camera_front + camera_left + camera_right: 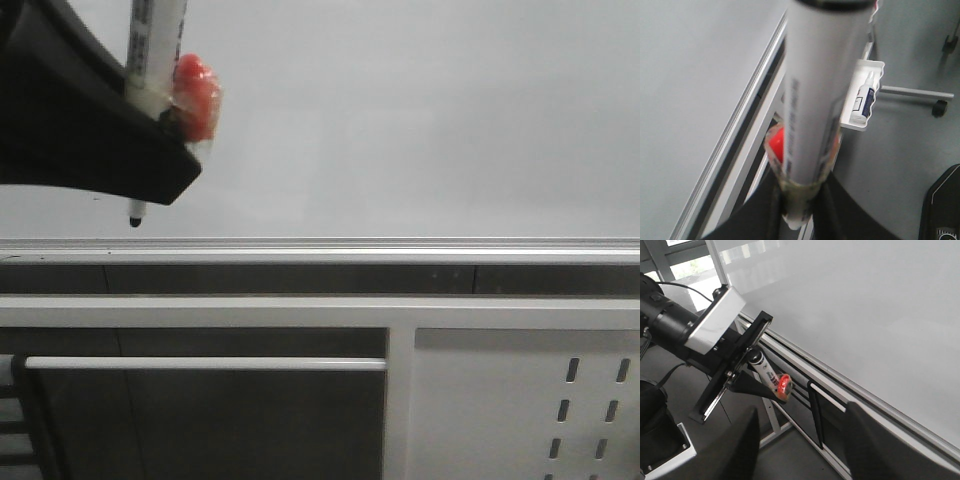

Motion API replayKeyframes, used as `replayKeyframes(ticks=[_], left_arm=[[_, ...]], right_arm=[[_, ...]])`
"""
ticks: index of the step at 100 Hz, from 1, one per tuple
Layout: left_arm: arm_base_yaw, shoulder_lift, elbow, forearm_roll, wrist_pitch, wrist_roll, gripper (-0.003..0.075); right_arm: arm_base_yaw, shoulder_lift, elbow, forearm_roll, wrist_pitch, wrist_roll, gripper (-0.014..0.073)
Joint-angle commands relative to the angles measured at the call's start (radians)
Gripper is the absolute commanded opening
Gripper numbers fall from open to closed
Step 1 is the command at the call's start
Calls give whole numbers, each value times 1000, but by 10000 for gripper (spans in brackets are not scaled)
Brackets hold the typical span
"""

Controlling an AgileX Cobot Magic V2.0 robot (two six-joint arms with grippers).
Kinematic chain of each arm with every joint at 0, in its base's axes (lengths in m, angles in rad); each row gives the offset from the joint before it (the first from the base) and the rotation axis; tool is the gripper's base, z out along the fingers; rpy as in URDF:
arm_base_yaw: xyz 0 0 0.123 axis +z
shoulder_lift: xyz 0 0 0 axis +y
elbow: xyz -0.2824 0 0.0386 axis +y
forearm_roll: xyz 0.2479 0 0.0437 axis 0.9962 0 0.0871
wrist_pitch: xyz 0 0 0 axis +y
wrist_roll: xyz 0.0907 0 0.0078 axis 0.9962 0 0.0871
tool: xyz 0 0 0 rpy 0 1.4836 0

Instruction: Write number 1 on whiteboard

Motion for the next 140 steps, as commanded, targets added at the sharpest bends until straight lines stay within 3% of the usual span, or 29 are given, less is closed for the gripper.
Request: replayKeyframes(ticks=[1,14,32,57,72,84,109,121,140], left_arm=[[-29,-11,-57,8,-28,-3,-18],[-31,-11,-75,10,-20,-3,-18],[-31,-11,-75,15,14,-3,-18],[-31,-11,-75,15,54,-3,-18],[-31,-11,-75,15,68,-3,-18],[-31,-11,-75,15,80,-3,-18],[-31,-11,-75,49,100,-3,-18],[-31,-11,-75,66,101,-3,-18],[-31,-17,-76,76,101,-3,-18]], right_arm=[[-2,33,-44,65,-21,-18,335],[46,60,-46,53,-37,-14,335],[137,148,-46,-83,-73,52,335],[238,264,-73,-53,-116,52,335],[383,329,-96,-37,-184,52,335],[577,387,-99,-41,-325,54,335],[971,509,-99,-50,-830,54,344],[1040,560,-99,-50,-933,54,374],[1042,585,-99,-50,-1016,54,374]])
